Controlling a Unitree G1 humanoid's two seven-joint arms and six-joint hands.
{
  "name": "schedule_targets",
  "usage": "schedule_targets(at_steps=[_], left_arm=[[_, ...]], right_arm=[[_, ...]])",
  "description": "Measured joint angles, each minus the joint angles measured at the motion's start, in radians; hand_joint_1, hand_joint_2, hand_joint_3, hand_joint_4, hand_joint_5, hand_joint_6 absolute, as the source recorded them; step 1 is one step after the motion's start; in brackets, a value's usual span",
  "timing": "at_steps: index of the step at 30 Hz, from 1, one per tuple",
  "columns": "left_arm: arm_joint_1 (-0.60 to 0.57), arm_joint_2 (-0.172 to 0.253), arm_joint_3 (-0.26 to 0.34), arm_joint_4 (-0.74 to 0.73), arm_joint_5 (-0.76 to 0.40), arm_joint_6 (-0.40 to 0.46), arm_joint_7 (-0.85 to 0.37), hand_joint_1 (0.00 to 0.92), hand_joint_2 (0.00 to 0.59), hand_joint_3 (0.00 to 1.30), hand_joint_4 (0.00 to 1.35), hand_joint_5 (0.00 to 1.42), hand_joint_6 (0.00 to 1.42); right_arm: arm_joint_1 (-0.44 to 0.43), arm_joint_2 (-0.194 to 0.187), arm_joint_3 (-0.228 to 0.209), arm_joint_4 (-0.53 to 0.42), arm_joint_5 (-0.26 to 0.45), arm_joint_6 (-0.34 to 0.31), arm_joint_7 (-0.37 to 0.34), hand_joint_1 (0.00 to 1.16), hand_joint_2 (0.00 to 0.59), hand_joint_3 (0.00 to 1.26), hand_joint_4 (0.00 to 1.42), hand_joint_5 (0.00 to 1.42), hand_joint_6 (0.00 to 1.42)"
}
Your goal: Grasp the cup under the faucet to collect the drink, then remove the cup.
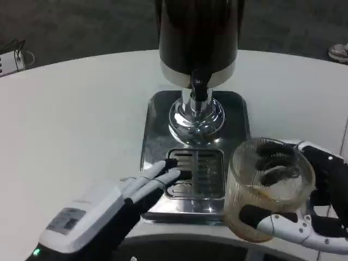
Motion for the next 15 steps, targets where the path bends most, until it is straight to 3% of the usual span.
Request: schedule_targets(at_steps=[7,15], left_arm=[[0.066,-0.001,0.005,-0.125,0.067,0.031,-0.018,0.000,0.053,0.04,0.00,0.00,0.08],[0.140,-0.015,0.043,-0.210,0.134,0.073,-0.019,0.000,0.059,0.00,0.00,0.00,0.03]], right_arm=[[0.051,-0.039,-0.070,-0.074,0.050,0.003,0.066,0.93,0.239,1.13,1.31,1.42,1.42],[0.130,-0.047,-0.111,-0.150,0.078,-0.002,0.100,0.93,0.239,1.13,1.31,1.42,1.42]])
